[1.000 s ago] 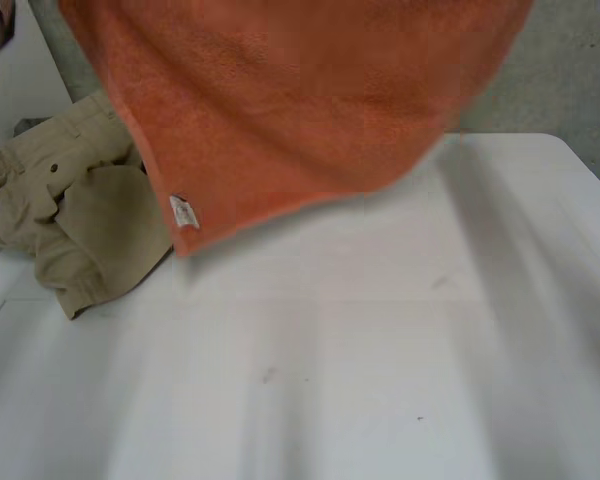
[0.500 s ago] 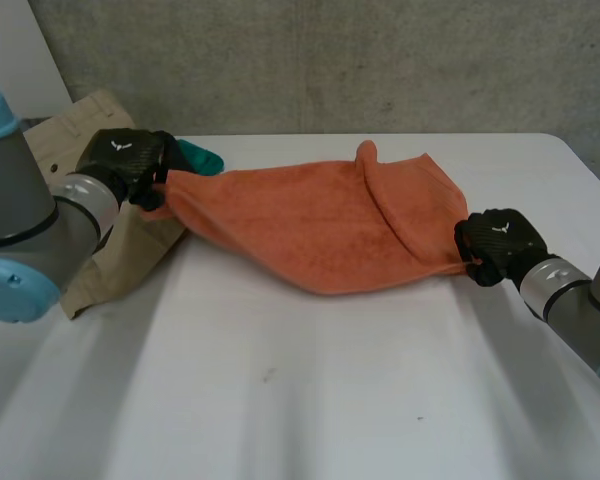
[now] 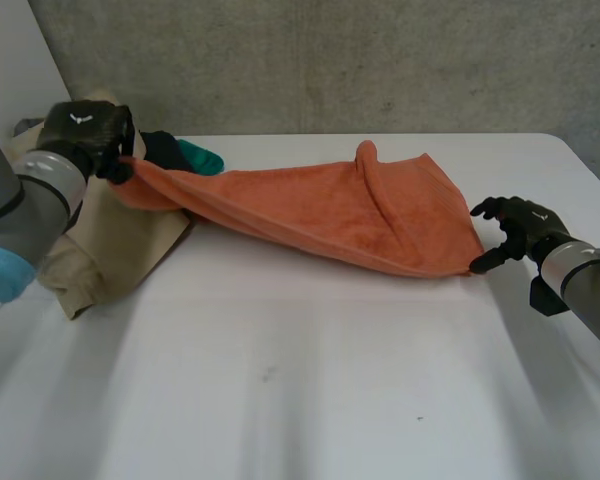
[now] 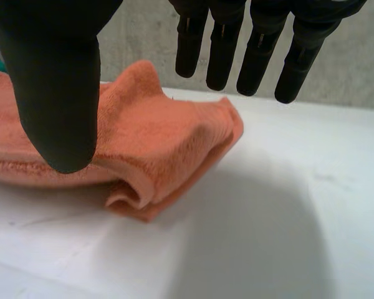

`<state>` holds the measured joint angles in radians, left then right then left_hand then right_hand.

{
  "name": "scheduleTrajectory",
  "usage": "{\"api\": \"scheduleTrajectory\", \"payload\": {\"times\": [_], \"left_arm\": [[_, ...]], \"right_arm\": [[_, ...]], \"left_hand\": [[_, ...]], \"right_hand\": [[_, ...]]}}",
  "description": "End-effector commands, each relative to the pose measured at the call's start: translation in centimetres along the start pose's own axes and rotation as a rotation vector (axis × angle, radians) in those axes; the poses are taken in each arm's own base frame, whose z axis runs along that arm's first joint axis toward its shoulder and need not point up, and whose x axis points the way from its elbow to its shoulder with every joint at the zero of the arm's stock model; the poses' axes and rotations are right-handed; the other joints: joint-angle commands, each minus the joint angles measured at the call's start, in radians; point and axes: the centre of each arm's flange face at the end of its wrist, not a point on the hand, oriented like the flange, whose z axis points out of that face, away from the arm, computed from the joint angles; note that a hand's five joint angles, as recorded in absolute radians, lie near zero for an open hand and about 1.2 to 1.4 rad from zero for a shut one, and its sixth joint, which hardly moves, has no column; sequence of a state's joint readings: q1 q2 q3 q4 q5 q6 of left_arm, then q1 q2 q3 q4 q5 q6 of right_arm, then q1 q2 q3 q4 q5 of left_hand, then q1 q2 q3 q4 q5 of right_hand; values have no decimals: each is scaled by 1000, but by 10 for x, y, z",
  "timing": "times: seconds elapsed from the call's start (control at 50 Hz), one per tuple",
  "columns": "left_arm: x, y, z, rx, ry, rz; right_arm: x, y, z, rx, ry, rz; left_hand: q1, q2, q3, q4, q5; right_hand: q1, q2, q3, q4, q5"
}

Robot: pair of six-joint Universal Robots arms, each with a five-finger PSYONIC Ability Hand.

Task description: Fold the laundry.

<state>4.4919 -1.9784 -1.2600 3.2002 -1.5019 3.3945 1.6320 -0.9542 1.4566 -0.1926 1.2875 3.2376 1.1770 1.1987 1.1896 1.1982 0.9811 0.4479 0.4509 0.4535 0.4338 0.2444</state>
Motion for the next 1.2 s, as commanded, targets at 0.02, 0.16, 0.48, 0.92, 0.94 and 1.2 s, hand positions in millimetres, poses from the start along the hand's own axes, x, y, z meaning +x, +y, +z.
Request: {"api": "scheduleTrajectory", "payload": {"times": [0.02, 0.16, 0.48, 0.92, 0.94, 1.2], "left_arm": [[-10, -22, 1, 39, -21, -48], [-12, -33, 4, 58, -28, -59], [-12, -48, 1, 68, -47, -91], [-10, 7, -65, -263, 67, 177], [-4, 18, -77, -317, 116, 248], [43, 68, -121, -483, 413, 630]], "right_arm": [[-12, 11, -7, -80, 8, 21], [-31, 21, 2, -50, 10, 32], [-30, 24, 42, 115, 243, 34], [21, -45, -65, -376, 60, -870], [23, -41, -82, -475, 22, -929], [22, -24, -109, -657, -119, -1098]], "left_hand": [[219, 198, 207, 198, 241], [219, 198, 207, 198, 241], [219, 198, 207, 198, 241], [219, 198, 207, 198, 241], [219, 198, 207, 198, 241], [219, 198, 207, 198, 241]], "right_hand": [[-56, -59, -62, -42, -27], [-100, -103, -106, -86, -71], [154, 151, 149, 169, 183], [948, 945, 943, 962, 977], [948, 945, 943, 962, 977], [948, 945, 943, 962, 977]]}}
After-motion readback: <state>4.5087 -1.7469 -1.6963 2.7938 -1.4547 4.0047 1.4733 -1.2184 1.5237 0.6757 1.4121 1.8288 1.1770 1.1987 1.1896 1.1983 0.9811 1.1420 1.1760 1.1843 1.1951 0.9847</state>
